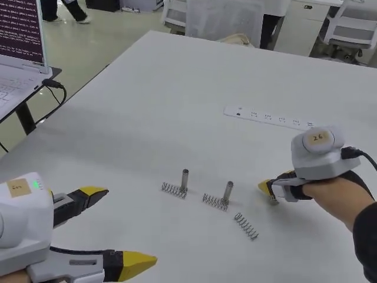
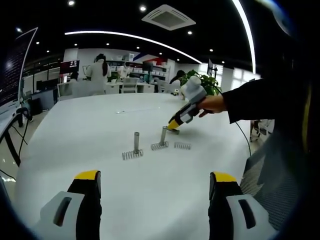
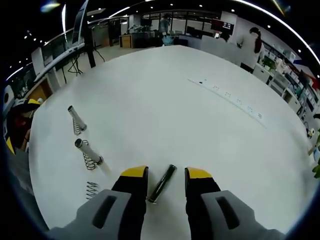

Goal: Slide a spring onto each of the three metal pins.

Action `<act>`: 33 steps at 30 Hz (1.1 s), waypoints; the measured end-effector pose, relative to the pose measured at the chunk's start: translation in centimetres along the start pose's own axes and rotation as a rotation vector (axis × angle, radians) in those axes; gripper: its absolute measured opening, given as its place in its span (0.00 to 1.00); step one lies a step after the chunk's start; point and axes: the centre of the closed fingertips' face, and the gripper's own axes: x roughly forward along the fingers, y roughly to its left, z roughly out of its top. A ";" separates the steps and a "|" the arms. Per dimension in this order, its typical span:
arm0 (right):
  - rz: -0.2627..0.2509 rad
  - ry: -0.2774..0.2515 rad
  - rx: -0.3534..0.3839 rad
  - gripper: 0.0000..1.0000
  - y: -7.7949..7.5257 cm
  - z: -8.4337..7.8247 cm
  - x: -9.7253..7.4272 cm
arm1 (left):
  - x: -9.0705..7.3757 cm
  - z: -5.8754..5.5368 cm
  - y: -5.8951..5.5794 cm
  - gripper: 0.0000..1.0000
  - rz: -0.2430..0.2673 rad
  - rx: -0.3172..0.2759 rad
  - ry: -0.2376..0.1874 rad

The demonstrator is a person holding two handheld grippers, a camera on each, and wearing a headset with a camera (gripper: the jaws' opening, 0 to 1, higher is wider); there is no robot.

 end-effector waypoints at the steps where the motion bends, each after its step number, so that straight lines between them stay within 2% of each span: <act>1: -0.001 0.002 0.000 0.27 0.0 0.0 0.0 | 0.0 0.0 0.0 0.87 0.001 0.005 -0.003; 33: 0.002 0.065 0.061 0.18 0.1 -0.5 0.8 | 0.0 0.1 0.3 0.85 0.022 0.114 0.008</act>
